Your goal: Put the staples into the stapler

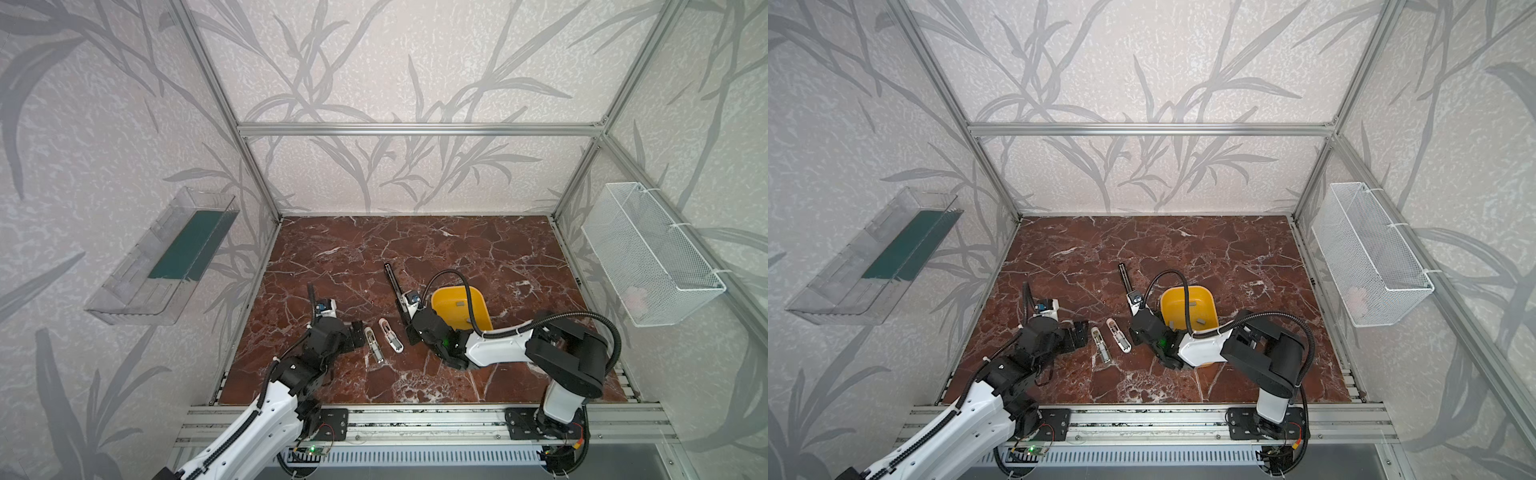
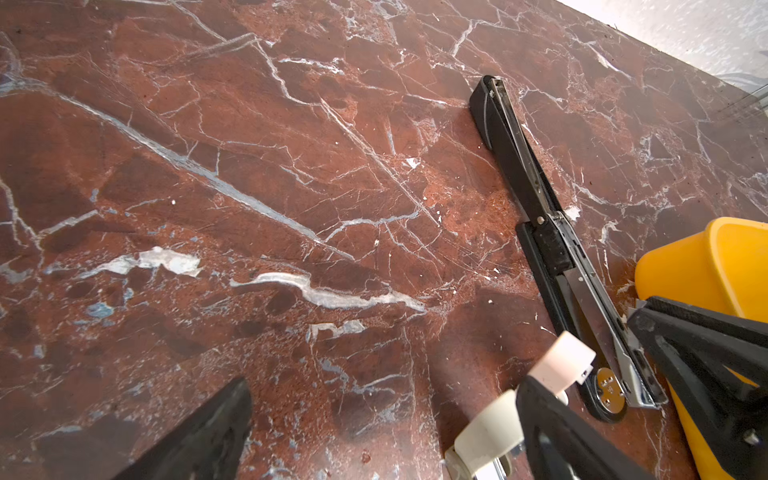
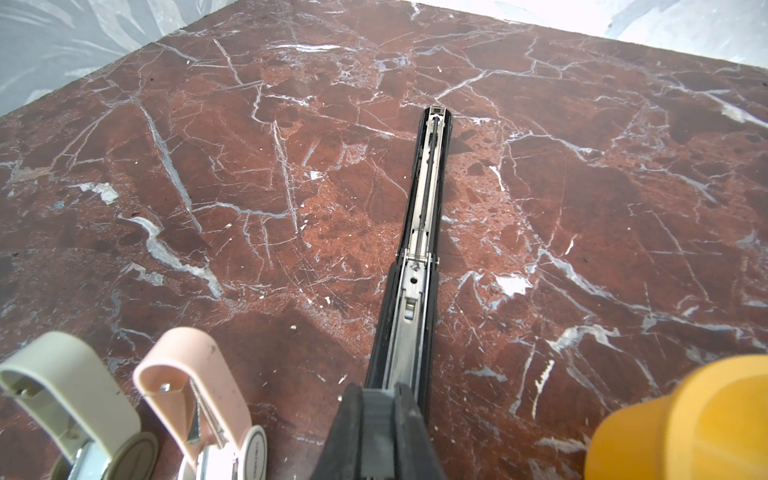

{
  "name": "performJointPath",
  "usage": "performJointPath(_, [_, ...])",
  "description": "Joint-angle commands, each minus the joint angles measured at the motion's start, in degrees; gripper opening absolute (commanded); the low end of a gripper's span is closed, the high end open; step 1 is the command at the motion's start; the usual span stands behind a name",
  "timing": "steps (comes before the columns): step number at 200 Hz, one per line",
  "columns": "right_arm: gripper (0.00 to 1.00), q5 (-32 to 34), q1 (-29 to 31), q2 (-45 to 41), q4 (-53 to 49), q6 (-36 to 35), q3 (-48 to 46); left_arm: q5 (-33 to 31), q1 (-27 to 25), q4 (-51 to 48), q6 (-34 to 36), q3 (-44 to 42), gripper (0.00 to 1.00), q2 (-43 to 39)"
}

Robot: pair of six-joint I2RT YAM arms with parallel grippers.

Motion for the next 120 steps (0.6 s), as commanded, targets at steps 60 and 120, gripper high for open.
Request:
performJointPath(60, [0.00,1.20,0.08,1.18,0.35,-0.03,0.62,-0.13,0.11,0.82,-0.11,1.87,0.99,-0.02])
performJointPath(120, [0.00,1.75,0.03,1.90,0.09,-0.11,0.81,-0.08,0.14,0.82,-0.18,1.87,0.99,-0.02])
